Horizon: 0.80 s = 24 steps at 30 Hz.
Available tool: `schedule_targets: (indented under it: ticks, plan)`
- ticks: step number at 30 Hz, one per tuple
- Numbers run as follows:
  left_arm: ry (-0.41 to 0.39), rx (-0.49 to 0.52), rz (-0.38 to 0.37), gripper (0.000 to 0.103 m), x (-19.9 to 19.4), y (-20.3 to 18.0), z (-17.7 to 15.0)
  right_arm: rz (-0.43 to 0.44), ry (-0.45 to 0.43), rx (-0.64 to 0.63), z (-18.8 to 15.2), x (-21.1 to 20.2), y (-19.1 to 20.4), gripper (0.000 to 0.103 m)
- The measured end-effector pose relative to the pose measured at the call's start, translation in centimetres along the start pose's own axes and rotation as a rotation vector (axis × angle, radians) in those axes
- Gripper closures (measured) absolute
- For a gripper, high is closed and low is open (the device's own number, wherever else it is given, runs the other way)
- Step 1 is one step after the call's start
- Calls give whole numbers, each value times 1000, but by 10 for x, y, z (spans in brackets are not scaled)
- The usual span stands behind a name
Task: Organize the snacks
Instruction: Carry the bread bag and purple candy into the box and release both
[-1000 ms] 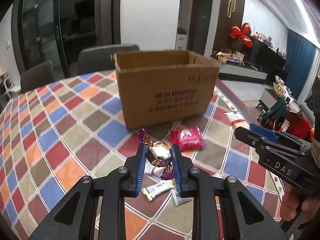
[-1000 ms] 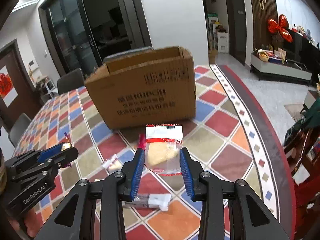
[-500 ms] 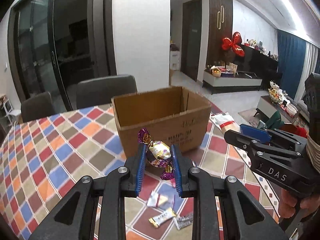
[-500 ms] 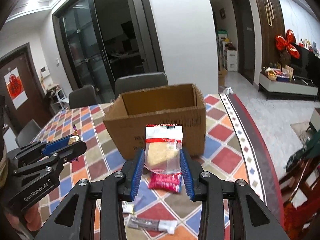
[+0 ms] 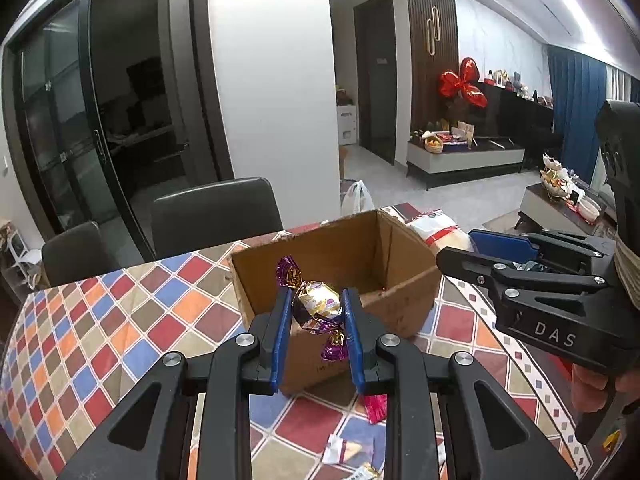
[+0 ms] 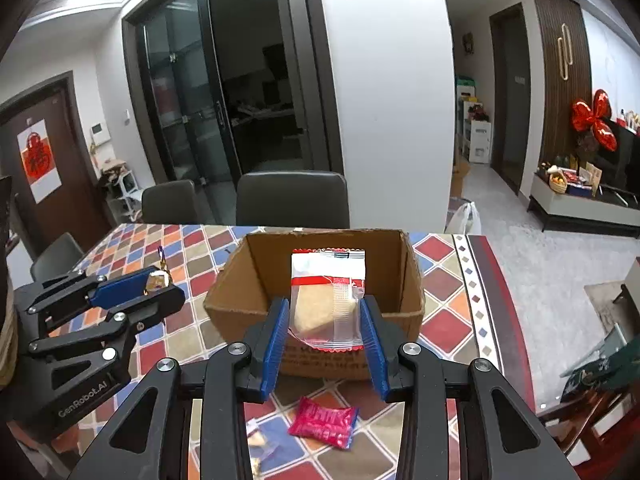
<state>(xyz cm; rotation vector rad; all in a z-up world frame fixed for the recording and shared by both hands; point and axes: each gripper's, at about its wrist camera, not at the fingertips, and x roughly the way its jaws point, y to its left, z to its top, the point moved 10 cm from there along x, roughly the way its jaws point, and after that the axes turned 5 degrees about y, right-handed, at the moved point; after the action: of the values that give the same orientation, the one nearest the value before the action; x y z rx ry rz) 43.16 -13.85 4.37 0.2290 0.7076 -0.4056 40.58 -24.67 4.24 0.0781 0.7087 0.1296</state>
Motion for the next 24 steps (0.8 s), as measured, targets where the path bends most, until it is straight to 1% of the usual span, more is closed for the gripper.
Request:
schedule_targets:
  ticks: [7,15,19,21,22,23,24]
  plan:
    - [65,-24,-5,77,29,7,18,9,45,23,21,23,-7,66]
    - [134,-22,12,77,62,11,22,7,118,62,29,52,-17,65]
    - [148,-26,31,77,75,17,24,-8,146,63,28,64,-21,65]
    - [150,-27,51,66,78,20,25,-18,153,58,27,69,-22,65]
    - [139,-25,56,61,76,21,25,-22,151,56,27,70,-23,59]
    - [130,-21,60,61,75,22,24,-29,154,53,27,73,-22,50]
    - [126,-14,64,61,73,23,23,-40,150,53,27,73,-23,47]
